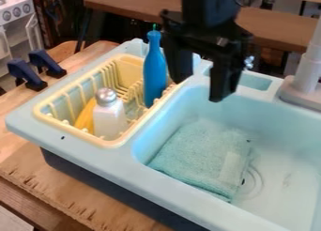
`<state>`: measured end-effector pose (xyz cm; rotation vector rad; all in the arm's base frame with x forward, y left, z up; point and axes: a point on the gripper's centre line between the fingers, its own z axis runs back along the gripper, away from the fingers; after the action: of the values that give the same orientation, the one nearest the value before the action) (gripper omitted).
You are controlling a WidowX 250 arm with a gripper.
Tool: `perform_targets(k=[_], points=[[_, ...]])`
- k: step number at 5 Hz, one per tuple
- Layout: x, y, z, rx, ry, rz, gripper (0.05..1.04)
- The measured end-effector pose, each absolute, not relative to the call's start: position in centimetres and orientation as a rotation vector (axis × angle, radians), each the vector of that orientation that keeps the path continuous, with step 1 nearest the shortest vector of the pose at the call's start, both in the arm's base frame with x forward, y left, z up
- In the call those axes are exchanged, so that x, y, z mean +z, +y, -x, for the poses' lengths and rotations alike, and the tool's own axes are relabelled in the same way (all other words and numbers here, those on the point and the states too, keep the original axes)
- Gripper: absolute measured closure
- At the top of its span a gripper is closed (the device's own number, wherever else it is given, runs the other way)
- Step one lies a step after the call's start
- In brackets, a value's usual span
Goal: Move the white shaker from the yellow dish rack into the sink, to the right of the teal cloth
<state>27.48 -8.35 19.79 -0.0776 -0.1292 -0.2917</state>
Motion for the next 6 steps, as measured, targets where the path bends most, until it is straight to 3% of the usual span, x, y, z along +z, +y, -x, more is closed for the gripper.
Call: perform_targets(k=[1, 3, 6], points=[[21.3, -7.0, -26.4, -0.283, -0.168, 0.077, 0.083], [22.0, -4.6, -24.9, -0.307, -0.063, 0.045, 0.083], [20.5, 1.9, -23.7, -0.231, -0.175, 0.024, 0.083]])
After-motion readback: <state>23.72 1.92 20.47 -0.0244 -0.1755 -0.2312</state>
